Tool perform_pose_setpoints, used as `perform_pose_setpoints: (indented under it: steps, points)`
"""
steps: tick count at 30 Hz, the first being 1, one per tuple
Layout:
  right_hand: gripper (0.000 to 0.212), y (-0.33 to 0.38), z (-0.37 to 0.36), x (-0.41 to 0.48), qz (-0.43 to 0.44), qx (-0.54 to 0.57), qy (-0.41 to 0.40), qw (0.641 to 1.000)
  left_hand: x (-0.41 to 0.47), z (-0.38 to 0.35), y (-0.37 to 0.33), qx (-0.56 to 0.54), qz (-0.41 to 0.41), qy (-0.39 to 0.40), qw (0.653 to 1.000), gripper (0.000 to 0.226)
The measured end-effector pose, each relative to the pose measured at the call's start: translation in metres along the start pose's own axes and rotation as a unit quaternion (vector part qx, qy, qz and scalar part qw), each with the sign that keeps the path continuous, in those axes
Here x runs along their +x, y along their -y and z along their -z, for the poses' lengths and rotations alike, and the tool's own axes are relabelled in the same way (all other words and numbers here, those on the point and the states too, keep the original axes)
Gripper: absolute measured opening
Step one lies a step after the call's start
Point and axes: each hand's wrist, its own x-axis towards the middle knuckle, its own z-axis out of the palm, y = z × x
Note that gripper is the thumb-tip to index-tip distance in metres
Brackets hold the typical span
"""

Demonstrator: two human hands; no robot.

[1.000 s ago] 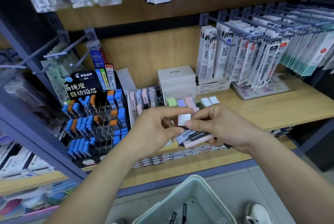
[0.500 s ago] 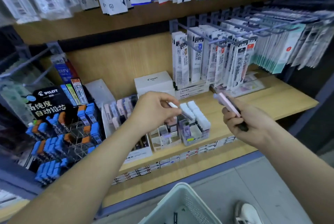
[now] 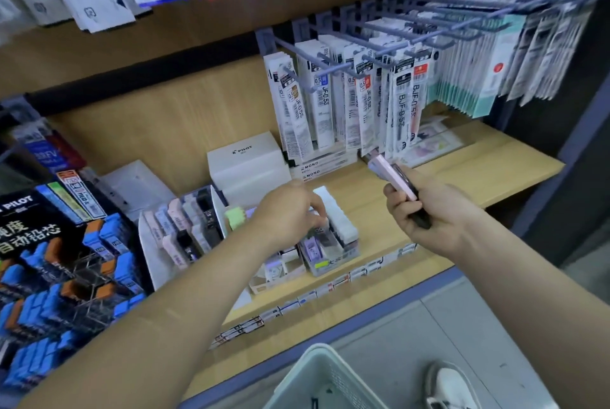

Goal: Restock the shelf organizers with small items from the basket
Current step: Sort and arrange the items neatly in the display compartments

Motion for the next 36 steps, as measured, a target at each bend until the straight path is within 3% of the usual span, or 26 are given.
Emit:
perform_pose_setpoints:
  steps: [6, 10, 16, 20, 22, 23, 26, 28, 31, 36]
  points:
    - [0.024, -0.005, -0.003, -0.002, -0.011, -0.013, 0.005, 1.0, 0.01, -0.009, -0.008, 0.04, -0.002, -0.013, 0.999, 0.022]
    - [0.025, -0.015, -0.008, -0.001, -0.027, -0.017, 0.018, 0.999, 0.012, -0.012, -0.013, 0.044, -0.015, -0.013, 0.999, 0.014]
    - [0.027, -0.025, -0.016, -0.002, -0.051, -0.021, 0.034, 0.998, 0.011, -0.013, -0.01, -0.007, 0.018, -0.052, 0.998, 0.01]
    - [0.023, -0.027, -0.018, -0.001, -0.058, -0.03, 0.031, 0.997, 0.008, -0.019, -0.005, 0.017, 0.018, -0.065, 0.998, 0.008]
    - [0.02, -0.029, -0.018, 0.0, -0.051, -0.047, 0.02, 0.997, 0.003, -0.015, -0.007, -0.053, 0.045, -0.098, 0.993, 0.017]
    - [0.021, -0.031, -0.019, 0.001, -0.045, -0.055, 0.014, 0.997, -0.001, -0.011, -0.009, -0.164, 0.079, -0.118, 0.976, 0.021]
    - [0.025, -0.036, -0.022, 0.001, -0.021, -0.087, 0.011, 0.996, -0.02, 0.008, -0.019, -0.517, 0.146, -0.077, 0.84, 0.033]
    - [0.023, -0.041, -0.026, -0.001, -0.005, -0.121, 0.021, 0.992, -0.033, 0.013, -0.025, -0.549, 0.131, -0.035, 0.824, 0.031]
    - [0.027, -0.05, -0.033, -0.003, 0.014, -0.19, 0.035, 0.981, -0.049, 0.014, -0.028, -0.546, 0.128, -0.07, 0.825, 0.019]
    - [0.051, -0.064, -0.043, -0.009, 0.026, -0.396, 0.07, 0.915, -0.068, 0.011, -0.01, -0.6, 0.161, -0.083, 0.779, 0.011]
